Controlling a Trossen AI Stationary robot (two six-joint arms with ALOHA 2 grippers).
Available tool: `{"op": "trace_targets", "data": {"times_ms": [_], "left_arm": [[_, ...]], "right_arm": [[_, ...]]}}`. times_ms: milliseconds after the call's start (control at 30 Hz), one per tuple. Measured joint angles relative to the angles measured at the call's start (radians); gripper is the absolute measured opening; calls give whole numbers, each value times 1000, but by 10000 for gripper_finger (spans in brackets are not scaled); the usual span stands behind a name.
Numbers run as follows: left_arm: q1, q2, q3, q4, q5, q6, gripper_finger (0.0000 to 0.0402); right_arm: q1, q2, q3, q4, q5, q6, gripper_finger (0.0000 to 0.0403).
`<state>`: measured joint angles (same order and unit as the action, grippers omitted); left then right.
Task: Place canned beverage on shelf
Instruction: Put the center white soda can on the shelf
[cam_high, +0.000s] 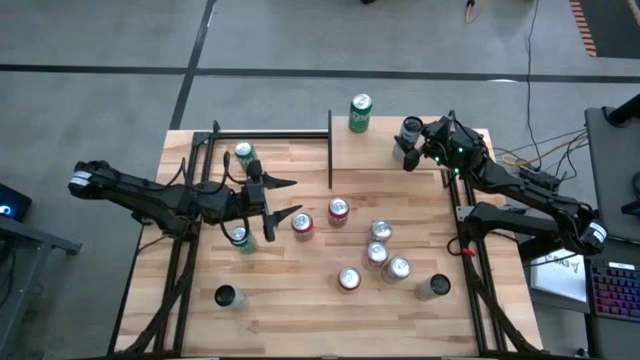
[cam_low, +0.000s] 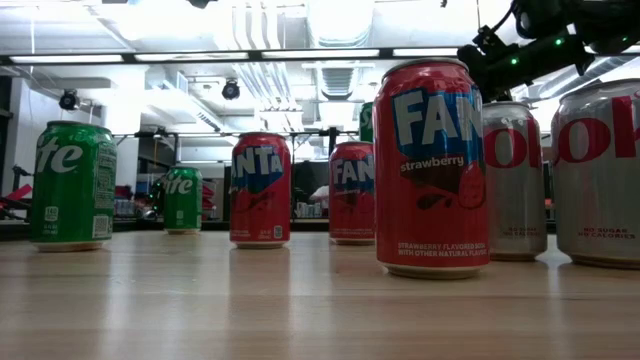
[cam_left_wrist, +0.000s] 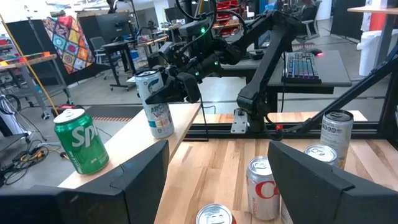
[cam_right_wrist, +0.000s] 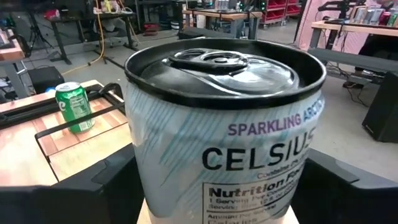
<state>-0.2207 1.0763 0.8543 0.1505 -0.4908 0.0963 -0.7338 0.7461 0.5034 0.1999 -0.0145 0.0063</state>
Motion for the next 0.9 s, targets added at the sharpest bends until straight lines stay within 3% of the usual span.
{"op": "trace_targets", "data": {"times_ms": [667,900], "left_arm": [[0,0,0,-20,0,-46,260],[0,0,0,-21,1,-53,260]], "right_arm": [[3,-6,264,-228,17,-15,308],[61,-2,338,-245,15,-6,299]]}}
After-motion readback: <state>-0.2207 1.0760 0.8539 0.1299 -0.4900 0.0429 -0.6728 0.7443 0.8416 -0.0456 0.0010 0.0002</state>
